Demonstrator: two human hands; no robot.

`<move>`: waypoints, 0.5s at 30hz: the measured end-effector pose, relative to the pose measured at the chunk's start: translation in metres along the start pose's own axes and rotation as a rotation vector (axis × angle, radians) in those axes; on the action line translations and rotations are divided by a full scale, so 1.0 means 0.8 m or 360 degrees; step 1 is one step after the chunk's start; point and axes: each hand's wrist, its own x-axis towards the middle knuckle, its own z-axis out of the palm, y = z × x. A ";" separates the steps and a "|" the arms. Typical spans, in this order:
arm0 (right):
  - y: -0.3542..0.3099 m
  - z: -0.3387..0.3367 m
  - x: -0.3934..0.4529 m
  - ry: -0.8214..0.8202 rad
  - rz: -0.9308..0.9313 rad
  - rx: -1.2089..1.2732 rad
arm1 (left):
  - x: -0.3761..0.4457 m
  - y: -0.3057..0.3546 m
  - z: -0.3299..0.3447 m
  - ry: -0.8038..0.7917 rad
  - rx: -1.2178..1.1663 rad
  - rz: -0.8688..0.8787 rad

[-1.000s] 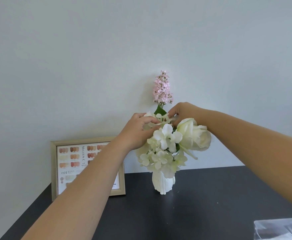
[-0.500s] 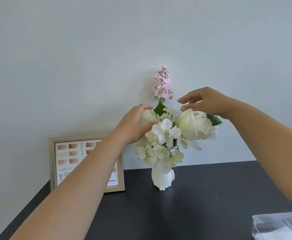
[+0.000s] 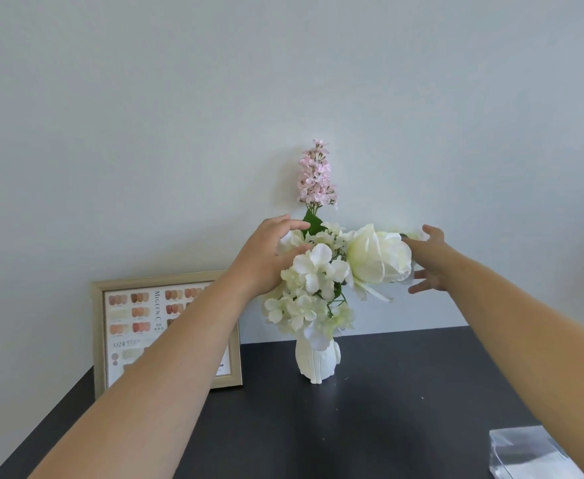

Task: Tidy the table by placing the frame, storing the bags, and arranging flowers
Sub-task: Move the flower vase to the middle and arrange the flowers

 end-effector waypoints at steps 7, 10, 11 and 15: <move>0.004 0.007 0.013 0.0037 -0.0029 0.0356 | -0.004 -0.003 -0.003 -0.0010 0.0032 -0.0023; -0.006 0.007 0.012 0.0039 -0.0143 0.0331 | -0.006 -0.006 -0.004 -0.0011 0.0049 -0.0031; -0.010 0.007 0.012 0.0052 -0.0175 0.0330 | -0.006 -0.006 -0.004 -0.0012 0.0055 -0.0035; -0.026 0.005 0.009 0.0094 -0.0326 0.0318 | -0.008 -0.007 -0.002 -0.0010 0.0063 -0.0043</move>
